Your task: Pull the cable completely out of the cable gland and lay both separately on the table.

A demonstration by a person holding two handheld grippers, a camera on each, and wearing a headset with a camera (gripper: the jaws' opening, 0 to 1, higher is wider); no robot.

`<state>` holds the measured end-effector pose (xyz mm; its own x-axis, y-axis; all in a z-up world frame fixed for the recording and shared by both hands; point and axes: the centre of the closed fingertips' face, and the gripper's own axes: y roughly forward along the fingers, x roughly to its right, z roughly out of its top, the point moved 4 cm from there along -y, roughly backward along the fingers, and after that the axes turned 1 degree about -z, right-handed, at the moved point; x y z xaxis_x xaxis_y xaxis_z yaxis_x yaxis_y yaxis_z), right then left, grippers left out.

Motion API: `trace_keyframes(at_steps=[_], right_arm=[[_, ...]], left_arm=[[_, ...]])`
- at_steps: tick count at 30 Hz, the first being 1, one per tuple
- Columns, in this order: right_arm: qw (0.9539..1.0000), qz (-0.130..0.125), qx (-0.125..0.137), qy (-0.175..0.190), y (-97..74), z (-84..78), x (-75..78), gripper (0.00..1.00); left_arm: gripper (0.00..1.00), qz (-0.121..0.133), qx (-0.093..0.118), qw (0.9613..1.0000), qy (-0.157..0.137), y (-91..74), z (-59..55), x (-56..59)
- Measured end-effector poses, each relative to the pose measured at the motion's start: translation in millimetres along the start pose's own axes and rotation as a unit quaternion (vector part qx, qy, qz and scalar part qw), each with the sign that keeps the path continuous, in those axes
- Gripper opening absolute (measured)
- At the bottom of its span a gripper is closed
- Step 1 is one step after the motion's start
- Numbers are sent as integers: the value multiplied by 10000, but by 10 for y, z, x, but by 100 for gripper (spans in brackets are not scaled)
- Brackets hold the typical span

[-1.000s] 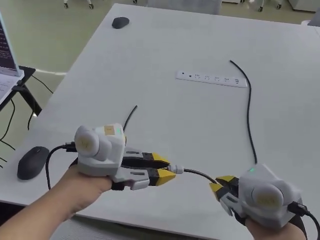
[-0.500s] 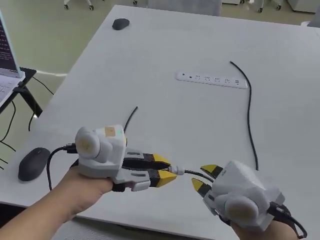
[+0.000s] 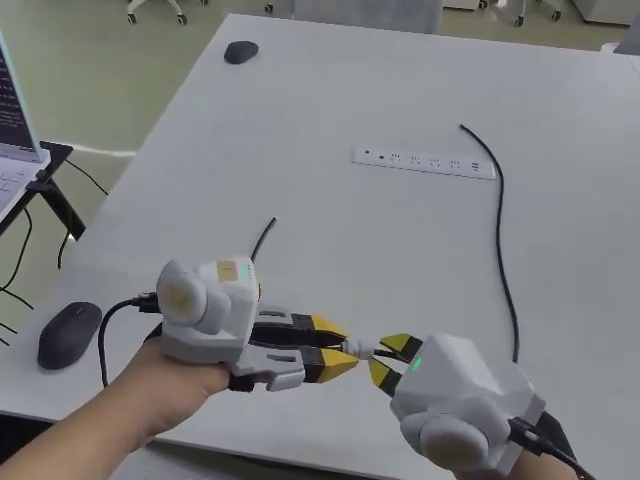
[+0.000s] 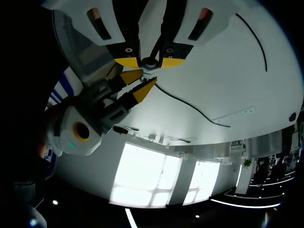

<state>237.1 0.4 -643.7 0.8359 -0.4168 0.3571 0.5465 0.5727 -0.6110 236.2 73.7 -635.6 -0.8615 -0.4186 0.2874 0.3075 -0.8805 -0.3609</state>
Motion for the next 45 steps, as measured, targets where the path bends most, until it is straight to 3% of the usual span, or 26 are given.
trace_keyframes(at_steps=[31, 45], right_arm=[[9981, 94, 37, 605, 5, -92, 58, 0], [9918, -142, -284, 1240, -24, -430, 252, 0]], left_arm=[[15, 68, 74, 9999, 23, 77, 36, 9], [15, 67, 208, 9998, -34, 38, 83, 8]])
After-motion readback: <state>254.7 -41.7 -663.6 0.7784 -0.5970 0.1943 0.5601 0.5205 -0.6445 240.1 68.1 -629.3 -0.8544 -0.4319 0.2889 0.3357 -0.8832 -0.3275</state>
